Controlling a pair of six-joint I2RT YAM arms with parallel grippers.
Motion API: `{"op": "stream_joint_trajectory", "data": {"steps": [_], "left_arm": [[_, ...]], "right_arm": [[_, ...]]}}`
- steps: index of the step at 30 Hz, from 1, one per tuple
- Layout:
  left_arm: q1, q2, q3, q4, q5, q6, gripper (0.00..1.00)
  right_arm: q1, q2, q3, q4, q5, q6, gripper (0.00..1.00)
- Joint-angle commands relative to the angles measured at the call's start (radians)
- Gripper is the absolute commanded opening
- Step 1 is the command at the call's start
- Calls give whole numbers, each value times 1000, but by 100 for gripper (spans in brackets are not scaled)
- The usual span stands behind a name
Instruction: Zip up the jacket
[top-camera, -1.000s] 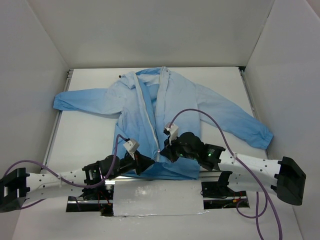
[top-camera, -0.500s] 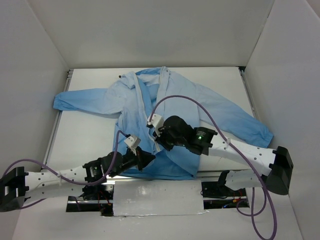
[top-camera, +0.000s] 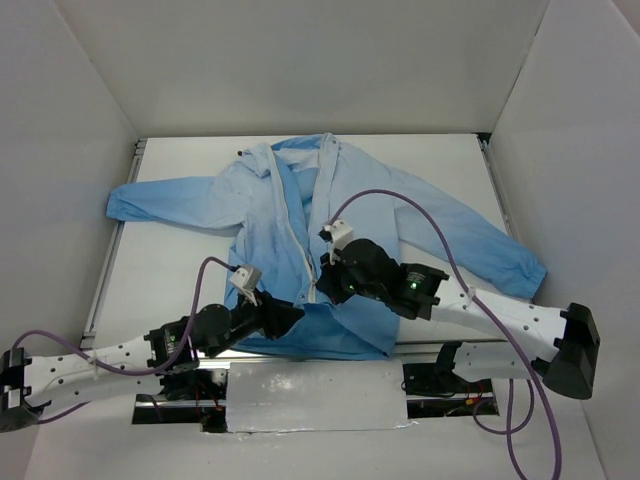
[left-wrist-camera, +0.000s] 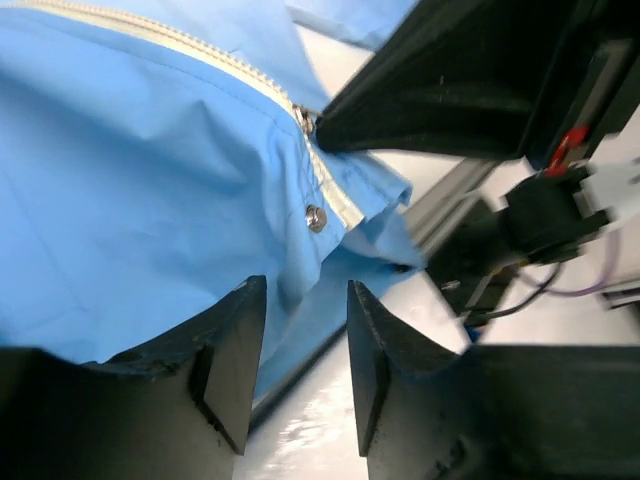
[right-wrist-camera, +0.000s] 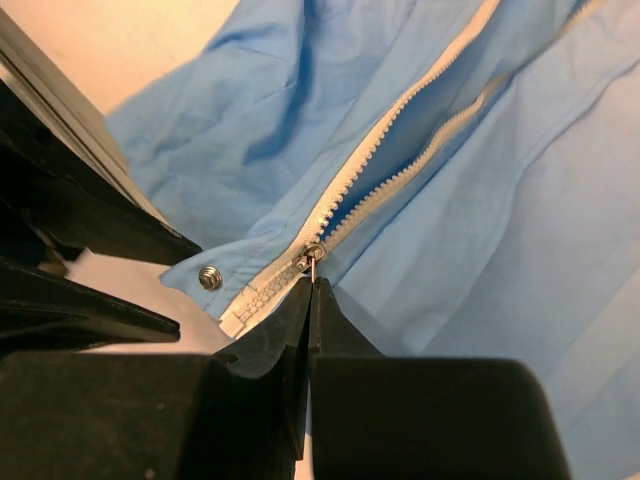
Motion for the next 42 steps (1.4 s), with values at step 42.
{"op": "stream_joint_trajectory", "data": {"steps": [42], "left_arm": [[-161,105,-68,464,-256,-168,62]], "right_arm": [[267,-128,-84,63,422,771,0]]}}
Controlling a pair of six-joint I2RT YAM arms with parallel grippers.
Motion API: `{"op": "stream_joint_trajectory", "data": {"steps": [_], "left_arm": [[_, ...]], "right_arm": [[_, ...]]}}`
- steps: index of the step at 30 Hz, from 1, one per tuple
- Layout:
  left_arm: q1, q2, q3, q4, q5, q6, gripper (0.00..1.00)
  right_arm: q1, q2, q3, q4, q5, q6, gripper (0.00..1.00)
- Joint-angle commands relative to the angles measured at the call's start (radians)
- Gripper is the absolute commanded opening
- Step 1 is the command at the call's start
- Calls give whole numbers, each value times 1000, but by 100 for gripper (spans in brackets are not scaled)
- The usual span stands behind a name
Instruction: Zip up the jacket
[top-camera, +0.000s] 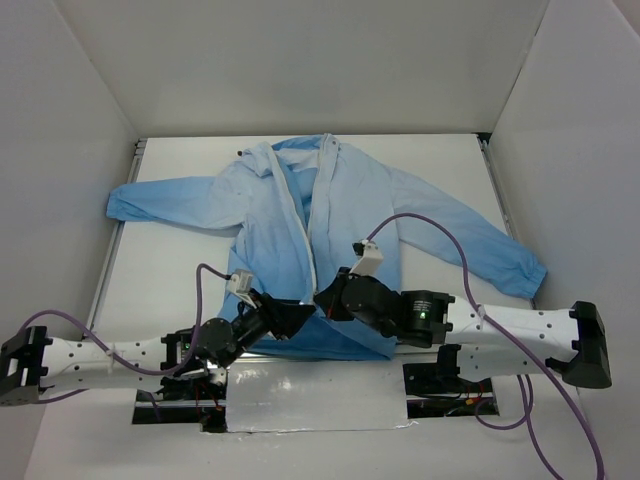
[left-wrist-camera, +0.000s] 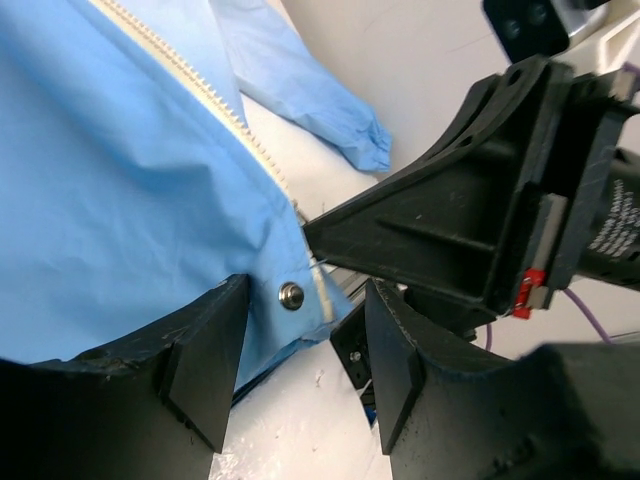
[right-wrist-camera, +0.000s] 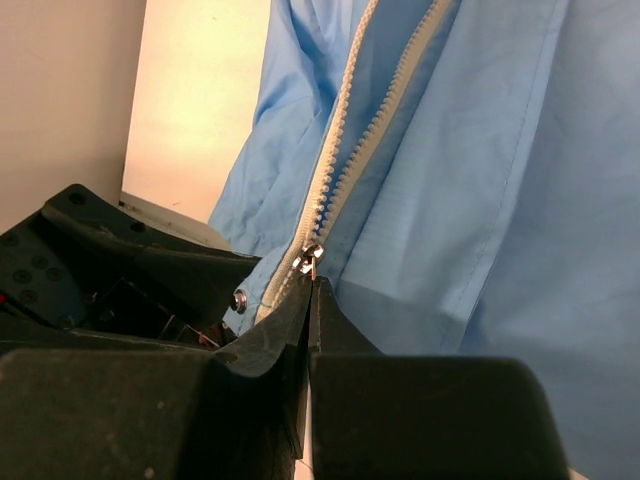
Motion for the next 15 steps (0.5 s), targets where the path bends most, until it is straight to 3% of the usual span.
{"op": "stream_joint_trajectory", "data": {"steps": [1,5,9,15], "left_arm": [[-2,-19,-18,130,-2,34,61],[-2,-18,-27,147,-9,38,60],[-2,22,-33,176,4,32,50],[-2,60,-54,206,14,15,49]], "right_arm": [[19,18,45,54,4,19,0],[34,16,37,77,1,25,0],[47,6,34,82,19,42,0],[50,-12,24,98,8,47,0]]}}
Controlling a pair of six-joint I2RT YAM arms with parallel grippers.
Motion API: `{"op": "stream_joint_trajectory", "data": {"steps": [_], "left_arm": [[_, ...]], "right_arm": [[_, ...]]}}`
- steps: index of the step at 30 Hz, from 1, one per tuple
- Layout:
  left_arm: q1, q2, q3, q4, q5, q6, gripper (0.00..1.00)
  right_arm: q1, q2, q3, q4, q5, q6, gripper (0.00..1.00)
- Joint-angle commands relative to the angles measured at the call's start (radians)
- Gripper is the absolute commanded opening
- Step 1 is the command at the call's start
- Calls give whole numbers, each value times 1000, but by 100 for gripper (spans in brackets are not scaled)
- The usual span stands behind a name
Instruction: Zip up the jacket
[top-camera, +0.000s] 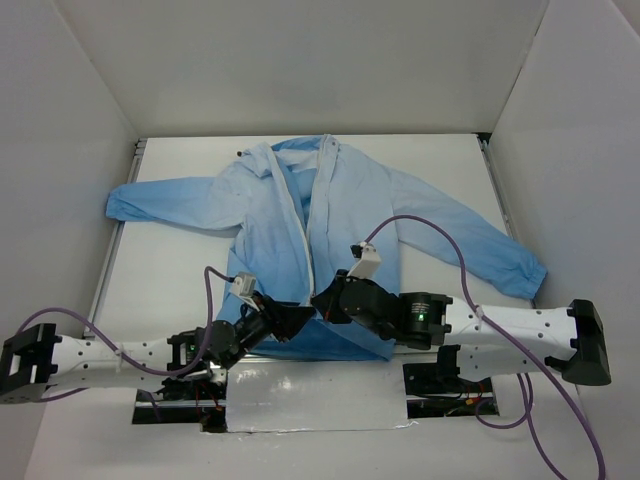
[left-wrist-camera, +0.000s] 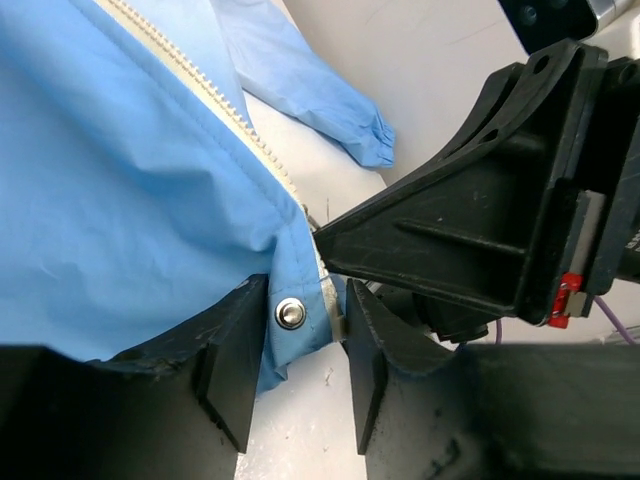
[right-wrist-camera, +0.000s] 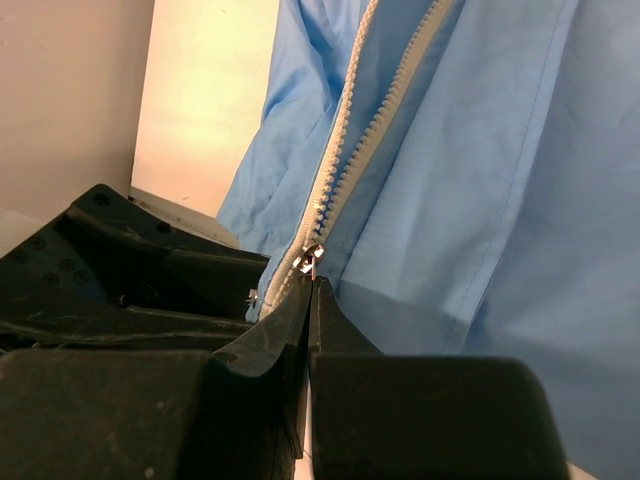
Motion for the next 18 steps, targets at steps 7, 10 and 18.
{"op": "stream_joint_trajectory", "data": {"steps": [7,10,18], "left_arm": [[-3,6,-3,73,-9,10,0],[-2,-2,4,12,-29,-4,0],[-2,-25,85,-396,-28,-183,0]], "right_arm": [[22,-40,14,97,-30,9,0],[20,-48,9,95,-20,-40,0],[-47,-5,184,-145,-82,-571,0]]}}
